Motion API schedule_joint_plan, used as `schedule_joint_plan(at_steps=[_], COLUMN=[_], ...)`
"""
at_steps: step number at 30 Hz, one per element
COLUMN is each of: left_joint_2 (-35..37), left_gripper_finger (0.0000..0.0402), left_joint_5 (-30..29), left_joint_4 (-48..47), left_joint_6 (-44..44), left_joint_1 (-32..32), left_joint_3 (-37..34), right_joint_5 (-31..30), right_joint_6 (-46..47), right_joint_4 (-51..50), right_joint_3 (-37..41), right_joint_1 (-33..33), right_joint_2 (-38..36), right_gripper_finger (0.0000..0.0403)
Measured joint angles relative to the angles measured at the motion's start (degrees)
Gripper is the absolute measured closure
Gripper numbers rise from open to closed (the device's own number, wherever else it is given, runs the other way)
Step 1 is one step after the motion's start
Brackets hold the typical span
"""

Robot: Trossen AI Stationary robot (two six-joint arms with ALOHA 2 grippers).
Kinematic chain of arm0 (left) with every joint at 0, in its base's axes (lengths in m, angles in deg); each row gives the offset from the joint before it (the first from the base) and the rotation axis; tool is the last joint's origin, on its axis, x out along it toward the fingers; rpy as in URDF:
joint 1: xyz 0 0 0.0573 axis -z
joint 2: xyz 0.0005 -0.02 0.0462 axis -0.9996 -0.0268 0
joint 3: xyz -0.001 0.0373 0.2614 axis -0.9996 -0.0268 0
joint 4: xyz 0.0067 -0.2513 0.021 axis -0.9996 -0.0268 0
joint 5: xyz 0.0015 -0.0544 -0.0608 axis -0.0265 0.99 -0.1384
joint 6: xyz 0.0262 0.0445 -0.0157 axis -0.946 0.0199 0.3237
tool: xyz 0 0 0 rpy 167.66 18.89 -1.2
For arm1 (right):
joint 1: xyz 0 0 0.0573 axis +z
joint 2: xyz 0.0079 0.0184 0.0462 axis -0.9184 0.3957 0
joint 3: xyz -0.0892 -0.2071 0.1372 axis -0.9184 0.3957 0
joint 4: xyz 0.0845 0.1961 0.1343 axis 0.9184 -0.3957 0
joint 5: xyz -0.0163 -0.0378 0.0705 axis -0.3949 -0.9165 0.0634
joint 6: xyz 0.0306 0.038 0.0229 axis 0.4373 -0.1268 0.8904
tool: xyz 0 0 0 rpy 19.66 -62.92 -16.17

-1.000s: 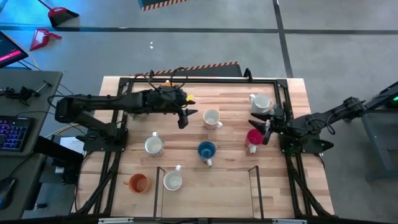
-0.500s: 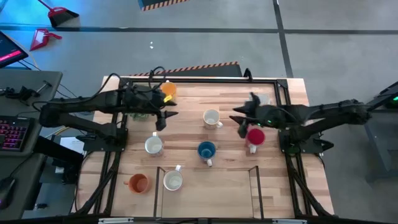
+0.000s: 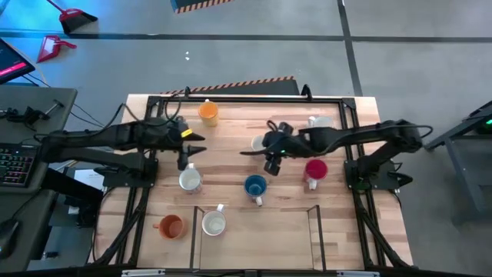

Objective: Place coffee mugs
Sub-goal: Put the orange pattern mug on the the shelf

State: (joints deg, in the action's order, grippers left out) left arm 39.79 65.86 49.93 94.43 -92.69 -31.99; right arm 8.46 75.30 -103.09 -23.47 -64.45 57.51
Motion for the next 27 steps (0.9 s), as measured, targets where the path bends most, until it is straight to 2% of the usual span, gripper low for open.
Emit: schedule_joint_plan(at_steps=[7,16,27], left_joint_2=[4.35,4.52,4.50], left_gripper_finger=[0.0232,0.0232,0.0232], left_joint_5=[0.04,0.04,0.02], left_joint_4=[1.88,3.36,1.89], left_joint_6=[1.63,-0.54,-1.01], left_joint_1=[1.19,1.73,1.73], left_joint_3=[-5.24,-5.46,-5.46], right_joint_5=[0.46,0.31,3.66], right_joint_6=[2.12,3.08,3.08], right_joint_4=[-1.31,-2.07,0.77], right_joint_3=[-2.14,-2.18,-2.18], right_joint_1=[-0.23,-2.50,-4.50], right_joint_2=[6.76,11.74,13.61], right_gripper_finger=[0.0237,0.0237,0.0237])
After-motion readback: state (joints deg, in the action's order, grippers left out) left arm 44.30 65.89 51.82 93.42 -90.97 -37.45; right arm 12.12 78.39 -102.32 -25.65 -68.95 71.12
